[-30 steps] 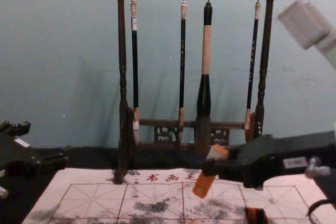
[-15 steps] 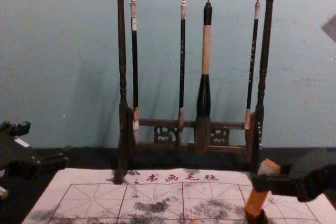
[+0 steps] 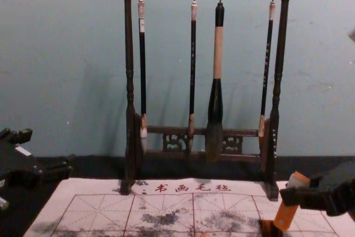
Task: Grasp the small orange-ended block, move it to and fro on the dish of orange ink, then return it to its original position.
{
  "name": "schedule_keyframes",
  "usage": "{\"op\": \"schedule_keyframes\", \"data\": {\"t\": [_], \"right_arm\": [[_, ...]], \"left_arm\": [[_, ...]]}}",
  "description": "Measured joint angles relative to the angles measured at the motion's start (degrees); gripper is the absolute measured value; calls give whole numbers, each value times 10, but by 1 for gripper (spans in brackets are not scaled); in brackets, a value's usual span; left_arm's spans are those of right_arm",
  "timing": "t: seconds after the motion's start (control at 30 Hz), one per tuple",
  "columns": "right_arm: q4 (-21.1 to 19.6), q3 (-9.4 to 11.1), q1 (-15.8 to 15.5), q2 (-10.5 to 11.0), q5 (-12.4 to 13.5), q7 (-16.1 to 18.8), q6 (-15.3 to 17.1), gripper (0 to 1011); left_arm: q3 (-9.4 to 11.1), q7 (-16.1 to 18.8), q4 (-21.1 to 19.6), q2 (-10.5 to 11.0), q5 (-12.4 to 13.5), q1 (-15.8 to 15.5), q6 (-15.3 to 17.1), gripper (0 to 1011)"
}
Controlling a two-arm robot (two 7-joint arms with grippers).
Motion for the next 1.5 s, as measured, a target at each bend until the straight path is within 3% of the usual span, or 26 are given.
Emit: {"op": "schedule_keyframes", "data": {"t": [0.6, 1.5], "right_arm": [[26, -9, 14, -29, -17, -15, 13, 121], [75, -30, 36, -57, -57, 1, 10, 121]], "left_arm": [[0, 0, 0, 0, 0, 0, 0, 1001], [0, 0, 0, 0, 0, 0, 0, 1001]]}}
